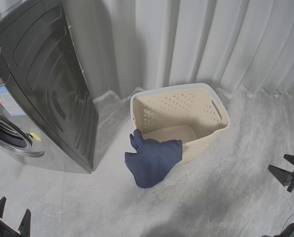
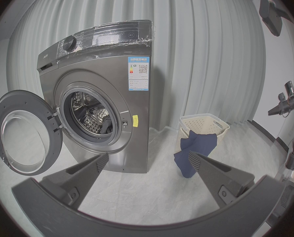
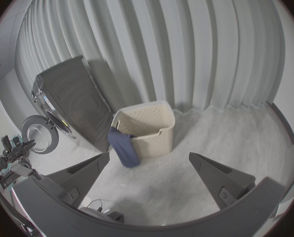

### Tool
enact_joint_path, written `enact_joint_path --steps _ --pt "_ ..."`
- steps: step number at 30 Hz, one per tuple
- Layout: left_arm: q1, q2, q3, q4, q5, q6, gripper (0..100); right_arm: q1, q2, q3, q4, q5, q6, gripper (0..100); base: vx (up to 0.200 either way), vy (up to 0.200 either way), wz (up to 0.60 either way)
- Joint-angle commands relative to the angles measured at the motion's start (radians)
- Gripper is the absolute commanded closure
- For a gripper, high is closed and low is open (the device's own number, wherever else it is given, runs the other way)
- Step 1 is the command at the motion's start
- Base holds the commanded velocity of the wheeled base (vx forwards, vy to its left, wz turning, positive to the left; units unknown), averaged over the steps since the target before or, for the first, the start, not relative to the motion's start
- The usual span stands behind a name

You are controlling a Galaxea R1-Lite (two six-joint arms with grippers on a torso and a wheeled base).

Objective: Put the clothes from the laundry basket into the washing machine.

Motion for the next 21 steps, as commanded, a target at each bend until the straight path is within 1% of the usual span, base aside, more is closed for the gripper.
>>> enact_joint_path --steps 1,3,4,6,10,12,13,14,16,18,21 --pt "0.001 -0.015 0.016 0.000 -0.001 -0.001 0 0.097 0.409 0.051 -0.155 0.003 0.061 0 0.000 0.000 0.00" --pt "0.001 -0.015 0.016 0.000 0.001 0.000 0 0.111 0.435 0.036 -0.164 -0.004 0.092 0 0.000 0.000 0.00" --pt "-0.001 -0.015 0.016 0.000 0.001 0.002 0 0.131 0.460 0.021 -0.167 -0.015 0.121 0 0.000 0.000 0.00" --pt "0.001 -0.015 0.016 0.000 -0.001 0.000 0 0.157 0.486 0.002 -0.169 -0.034 0.150 0 0.000 0.000 0.00" --pt "0.001 -0.015 0.016 0.000 -0.001 0.000 0 0.208 0.540 -0.038 -0.167 -0.073 0.192 0 0.000 0.000 0.00" --pt "0.001 -0.015 0.016 0.000 -0.001 0.000 0 0.221 0.560 -0.055 -0.169 -0.081 0.204 0 0.000 0.000 0.00" --pt "0.001 -0.015 0.016 0.000 0.001 0.002 0 0.240 0.583 -0.073 -0.169 -0.089 0.221 0 0.000 0.000 0.00" --pt "0.001 -0.015 0.016 0.000 0.001 0.002 0 0.240 0.583 -0.073 -0.169 -0.089 0.221 0 0.000 0.000 0.00" --pt "0.001 -0.015 0.016 0.000 0.001 0.000 0 0.269 0.630 -0.111 -0.169 -0.110 0.255 0 0.000 0.000 0.00" --pt "0.001 -0.015 0.016 0.000 -0.001 0.000 0 0.286 0.664 -0.140 -0.169 -0.124 0.276 0 0.000 0.000 0.00" --pt "0.001 -0.015 0.016 0.000 -0.001 0.000 0 0.306 0.699 -0.159 -0.170 -0.136 0.287 0 0.000 0.000 0.00"
